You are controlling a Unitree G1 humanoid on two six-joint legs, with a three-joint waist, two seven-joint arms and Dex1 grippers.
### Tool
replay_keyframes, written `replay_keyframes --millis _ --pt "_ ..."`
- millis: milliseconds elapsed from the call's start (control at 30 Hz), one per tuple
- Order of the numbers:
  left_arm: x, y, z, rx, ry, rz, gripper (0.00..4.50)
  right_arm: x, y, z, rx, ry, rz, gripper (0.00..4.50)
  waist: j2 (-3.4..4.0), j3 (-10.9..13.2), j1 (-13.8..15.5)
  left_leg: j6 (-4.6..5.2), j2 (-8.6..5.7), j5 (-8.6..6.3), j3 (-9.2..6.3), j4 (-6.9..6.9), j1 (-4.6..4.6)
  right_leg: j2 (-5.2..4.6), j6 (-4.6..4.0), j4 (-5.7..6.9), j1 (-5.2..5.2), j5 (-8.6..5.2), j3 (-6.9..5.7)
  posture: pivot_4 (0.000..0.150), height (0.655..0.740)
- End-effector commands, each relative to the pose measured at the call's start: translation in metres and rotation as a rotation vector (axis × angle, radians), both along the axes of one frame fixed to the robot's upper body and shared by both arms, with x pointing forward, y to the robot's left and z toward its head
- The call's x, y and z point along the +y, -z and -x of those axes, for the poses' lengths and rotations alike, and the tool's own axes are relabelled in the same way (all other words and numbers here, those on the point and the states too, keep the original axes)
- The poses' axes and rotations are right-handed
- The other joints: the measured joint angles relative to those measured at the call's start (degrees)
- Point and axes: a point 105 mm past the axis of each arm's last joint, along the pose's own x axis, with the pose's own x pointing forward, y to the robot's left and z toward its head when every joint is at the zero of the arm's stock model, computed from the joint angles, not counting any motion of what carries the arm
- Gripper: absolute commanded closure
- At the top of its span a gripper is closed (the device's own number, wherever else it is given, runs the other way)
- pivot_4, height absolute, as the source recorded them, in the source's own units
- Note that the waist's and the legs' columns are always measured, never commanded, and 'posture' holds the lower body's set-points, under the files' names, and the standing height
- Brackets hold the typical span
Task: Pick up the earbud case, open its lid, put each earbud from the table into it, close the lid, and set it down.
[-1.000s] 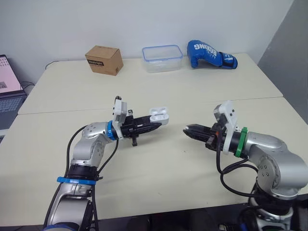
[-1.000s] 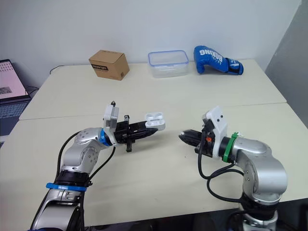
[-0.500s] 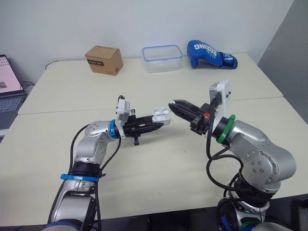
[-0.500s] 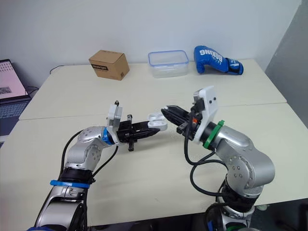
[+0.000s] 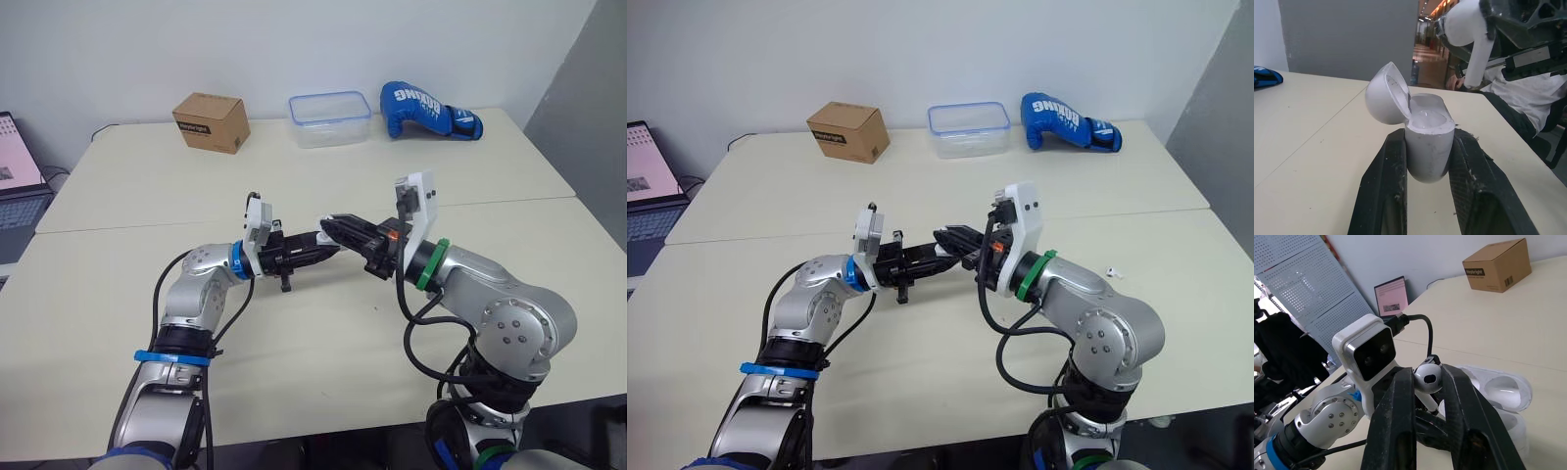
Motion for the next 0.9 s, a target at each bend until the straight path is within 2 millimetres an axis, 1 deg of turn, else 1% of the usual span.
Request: replay_keyframes --millis 33,200,333,500,633,900 --pt "-0.005 -0.016 0.004 -0.069 0.017 0.012 3.73 0.003 -0.005 0.000 -0.033 0.011 -0.025 4.11 0.00 0.00 0.00 0.00 0.00 0.00 0.00 0.00 0.00 0.00 0.00 0.00 0.00 0.00 0.00 0.150 0.7307" --pt "-0.008 -0.021 0.006 -0.096 0.004 0.018 3.73 0.004 -0.006 -0.003 -0.037 0.043 -0.021 4.11 0.00 0.00 -0.02 0.00 0.00 0.00 -0.03 0.00 0.00 0.00 0.00 0.00 -0.01 0.00 0.01 0.150 0.7307" --pt "-0.011 -0.023 0.007 -0.107 -0.002 0.022 3.73 0.006 -0.010 -0.005 -0.046 0.057 -0.026 4.11 0.00 0.00 -0.01 0.00 0.00 0.00 -0.04 0.00 0.00 0.00 0.00 0.00 -0.01 0.00 0.01 0.150 0.7307" --pt "-0.013 -0.024 0.004 -0.124 -0.048 0.022 3.73 0.010 -0.015 -0.005 -0.051 0.071 -0.028 4.11 0.00 0.00 -0.02 0.00 0.00 0.00 -0.05 -0.01 0.00 0.00 0.00 0.00 -0.01 0.00 0.01 0.150 0.7307" --pt "-0.015 -0.028 0.001 -0.126 -0.077 0.037 3.73 0.008 -0.017 -0.006 -0.052 0.107 -0.029 4.11 0.00 0.00 -0.02 0.00 0.00 0.00 -0.05 -0.01 0.00 0.00 0.00 -0.01 -0.01 0.00 0.01 0.150 0.7307" --pt "-0.021 -0.041 -0.002 -0.156 -0.121 0.080 3.73 0.006 -0.013 -0.007 -0.036 0.146 -0.006 4.11 0.00 0.00 -0.01 0.00 0.00 0.00 -0.04 -0.02 0.00 0.00 0.00 0.00 -0.01 0.00 0.02 0.150 0.7307"
